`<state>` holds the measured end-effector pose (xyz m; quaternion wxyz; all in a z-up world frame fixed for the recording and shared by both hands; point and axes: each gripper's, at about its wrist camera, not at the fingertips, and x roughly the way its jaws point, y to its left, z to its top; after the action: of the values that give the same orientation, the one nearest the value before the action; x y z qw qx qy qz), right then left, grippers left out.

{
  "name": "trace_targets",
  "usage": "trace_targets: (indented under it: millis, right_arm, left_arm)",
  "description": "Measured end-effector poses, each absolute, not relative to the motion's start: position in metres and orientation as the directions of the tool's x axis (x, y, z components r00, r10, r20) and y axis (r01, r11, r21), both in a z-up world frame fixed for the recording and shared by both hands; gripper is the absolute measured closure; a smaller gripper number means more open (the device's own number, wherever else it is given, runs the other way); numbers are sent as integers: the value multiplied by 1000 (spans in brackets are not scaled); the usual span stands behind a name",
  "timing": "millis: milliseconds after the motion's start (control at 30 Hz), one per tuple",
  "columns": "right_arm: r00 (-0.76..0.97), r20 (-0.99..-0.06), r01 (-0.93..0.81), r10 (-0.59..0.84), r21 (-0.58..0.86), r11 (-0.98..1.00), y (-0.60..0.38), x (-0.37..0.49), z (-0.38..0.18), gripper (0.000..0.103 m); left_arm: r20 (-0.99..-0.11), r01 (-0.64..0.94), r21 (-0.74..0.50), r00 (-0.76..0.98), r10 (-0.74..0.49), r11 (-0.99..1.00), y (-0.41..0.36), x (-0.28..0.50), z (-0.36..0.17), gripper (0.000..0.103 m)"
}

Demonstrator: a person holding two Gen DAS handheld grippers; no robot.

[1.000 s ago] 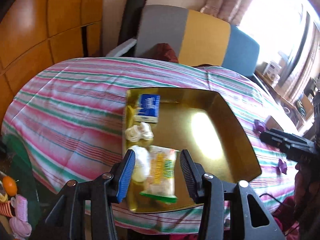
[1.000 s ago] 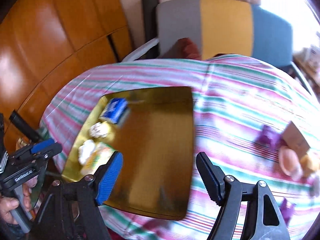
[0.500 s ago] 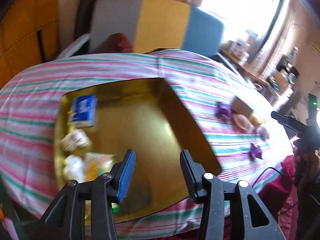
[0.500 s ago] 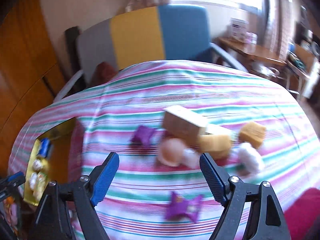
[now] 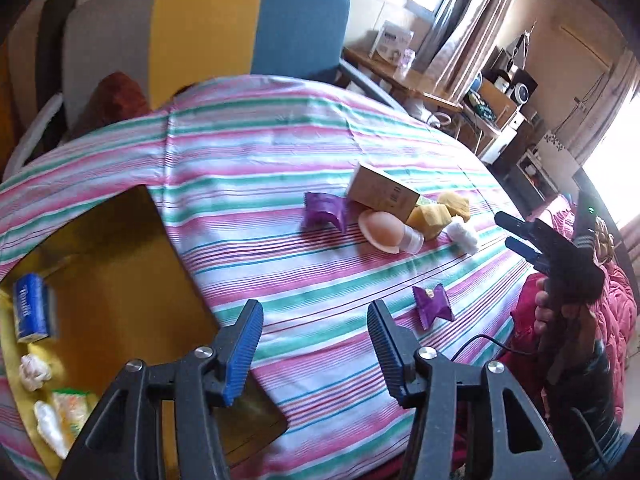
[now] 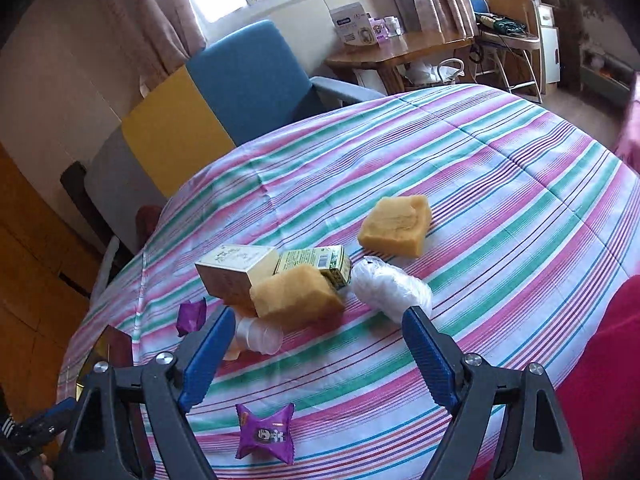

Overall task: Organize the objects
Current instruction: 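Move the left tool to the purple packet beside the egg-shaped item, then grasp the purple packet with the left tool and lift it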

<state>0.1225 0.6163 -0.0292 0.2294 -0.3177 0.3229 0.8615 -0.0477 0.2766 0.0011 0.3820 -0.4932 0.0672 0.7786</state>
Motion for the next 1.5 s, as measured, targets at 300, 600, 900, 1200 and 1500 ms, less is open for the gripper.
trace_targets:
  millis: [300,600,900,1200,1500]
  right_arm:
    - [-761,-634,-553,135,526,-646,624,134,-30,15]
    - [-792,-603,-514,94,576,-636,626,135,-35,13]
    - [-814,-578,-483,62,613,-625,628,137,-37,12]
    - [-818,-571,-485,65,625,-611,632,139,-37,12]
    - [-821,-565,-521,74,692,-500,648,151,-48,12]
  left_arm:
    - [-816,-461,-519,19,577,-720,353,-101,-55,50]
    - [-805,-204,-586,34,592,-785,398,-152,-100,48]
    - [-885,-243,-451,1,465,-859,430,-181,-119,48]
    - [-914,-467,-314,-85,396,-826,436,-161,-118,67]
    - [-872,-579,-310,-143,469,-754,409,-116,-77,70]
